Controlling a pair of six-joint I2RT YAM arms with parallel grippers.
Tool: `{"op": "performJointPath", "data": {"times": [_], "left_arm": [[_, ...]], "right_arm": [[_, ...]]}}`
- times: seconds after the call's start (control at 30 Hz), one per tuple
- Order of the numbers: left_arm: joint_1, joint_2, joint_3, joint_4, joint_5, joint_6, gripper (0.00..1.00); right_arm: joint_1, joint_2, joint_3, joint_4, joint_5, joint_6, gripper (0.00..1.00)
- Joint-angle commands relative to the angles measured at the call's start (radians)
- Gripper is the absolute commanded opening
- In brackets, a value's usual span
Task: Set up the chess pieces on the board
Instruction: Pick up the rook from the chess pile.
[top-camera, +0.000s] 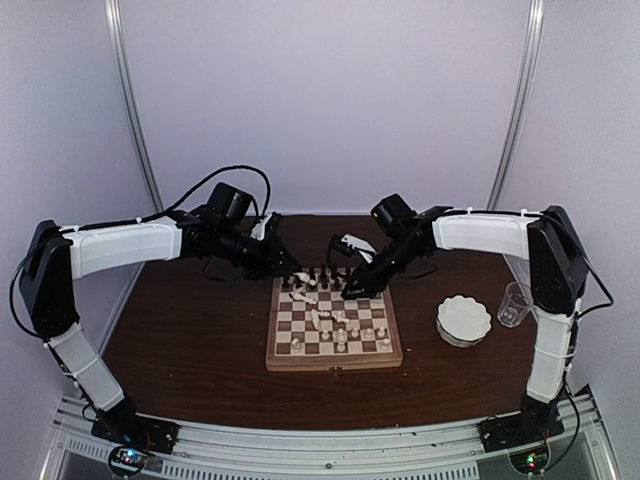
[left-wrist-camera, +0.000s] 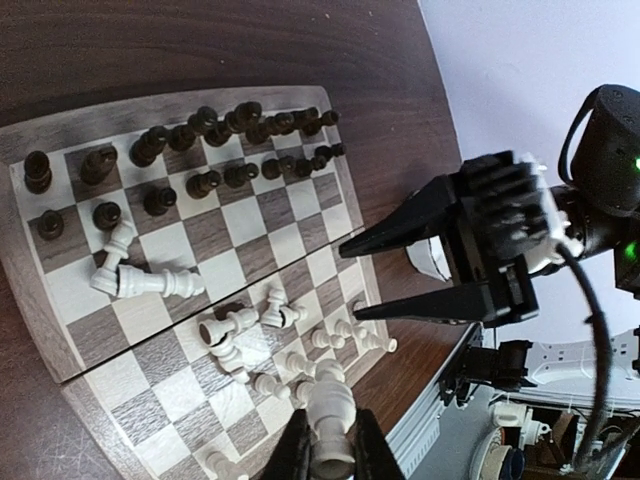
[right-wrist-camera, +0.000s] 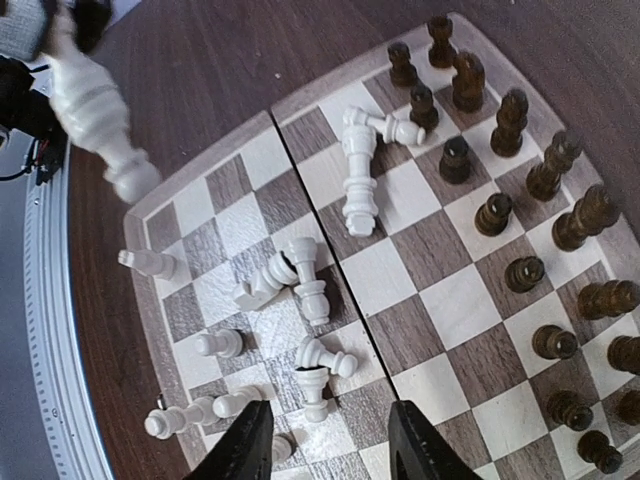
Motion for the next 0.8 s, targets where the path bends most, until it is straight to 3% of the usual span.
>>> {"op": "performJointPath", "data": {"times": [0.0,0.27,0.77], "left_arm": [[0.006,0.016,-0.048,0.185,0.092,-0.074,0.06],[-0.017,0.059,-0.059,0.34,0.188,-0.159,0.07],[-0.062,0.088,-0.009,0.342,0.236,-0.161,0.07]], "right_arm": [[-0.006,-0.134,-0.021,0.019,-0.109,-0.057,0.44],[0.0,-0.135,0.03,-0.008,-0.204,-0.088,0.5],[0.041,-0.111,0.053,-0.038,-0.247,-0.112,0.48]]}}
